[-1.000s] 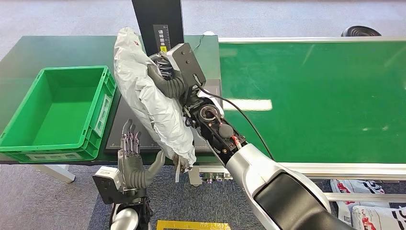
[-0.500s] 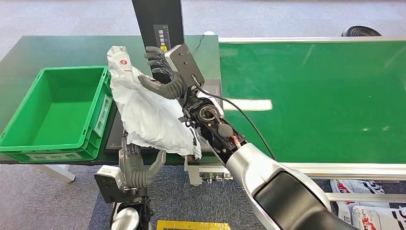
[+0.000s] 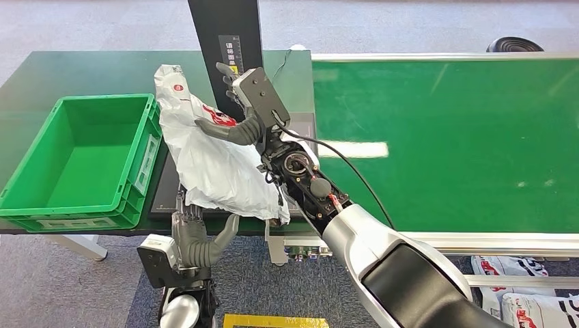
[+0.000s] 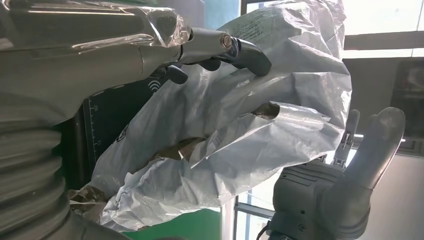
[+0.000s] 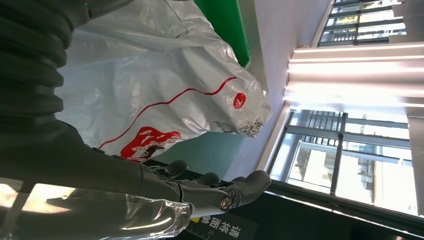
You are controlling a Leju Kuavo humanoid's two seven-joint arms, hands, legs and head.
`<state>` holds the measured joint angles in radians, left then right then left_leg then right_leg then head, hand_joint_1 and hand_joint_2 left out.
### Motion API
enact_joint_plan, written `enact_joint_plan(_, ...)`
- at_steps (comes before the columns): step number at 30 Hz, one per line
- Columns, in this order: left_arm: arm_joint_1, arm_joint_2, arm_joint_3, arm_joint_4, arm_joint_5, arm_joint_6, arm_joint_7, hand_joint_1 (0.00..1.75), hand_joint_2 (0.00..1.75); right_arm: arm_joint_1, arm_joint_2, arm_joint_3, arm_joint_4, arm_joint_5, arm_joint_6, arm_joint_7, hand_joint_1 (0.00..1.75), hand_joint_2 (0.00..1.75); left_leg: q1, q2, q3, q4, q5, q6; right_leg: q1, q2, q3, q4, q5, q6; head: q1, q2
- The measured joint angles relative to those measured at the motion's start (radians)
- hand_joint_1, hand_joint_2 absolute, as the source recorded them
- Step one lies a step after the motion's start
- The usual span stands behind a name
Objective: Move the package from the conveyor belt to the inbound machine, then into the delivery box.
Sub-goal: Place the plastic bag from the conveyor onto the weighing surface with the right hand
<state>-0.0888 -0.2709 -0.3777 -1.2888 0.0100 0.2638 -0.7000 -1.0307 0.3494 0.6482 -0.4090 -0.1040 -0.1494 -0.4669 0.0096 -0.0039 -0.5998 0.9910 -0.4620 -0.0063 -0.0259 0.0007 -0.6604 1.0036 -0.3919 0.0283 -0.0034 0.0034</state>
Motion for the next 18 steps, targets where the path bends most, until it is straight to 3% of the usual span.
enact_joint_plan(10, -0.002, -0.001, 0.003, 0.001, -0.001, 0.028, 0.0, 0.0, 1.75, -0.038, -0.001, 0.002, 0.012, 0.091, -0.012, 0.047, 0.0, 1.75, 0.0, 0.0, 0.0, 0.0, 0.0, 0.0, 0.0, 0.0, 0.0, 0.0, 0.0, 0.0, 0.0, 0.0)
enact_joint_plan(18, -0.024, 0.0, 0.042, 0.012, 0.001, 0.067, 0.0, 0.0, 1.75, -0.267, -0.048, -0.027, -0.015, 0.186, -0.025, 0.119, 0.0, 1.75, 0.0, -0.001, -0.001, 0.0, 0.001, 0.0, 0.0, 0.0, -0.001, 0.0, 0.001, 0.0, 0.0, 0.0)
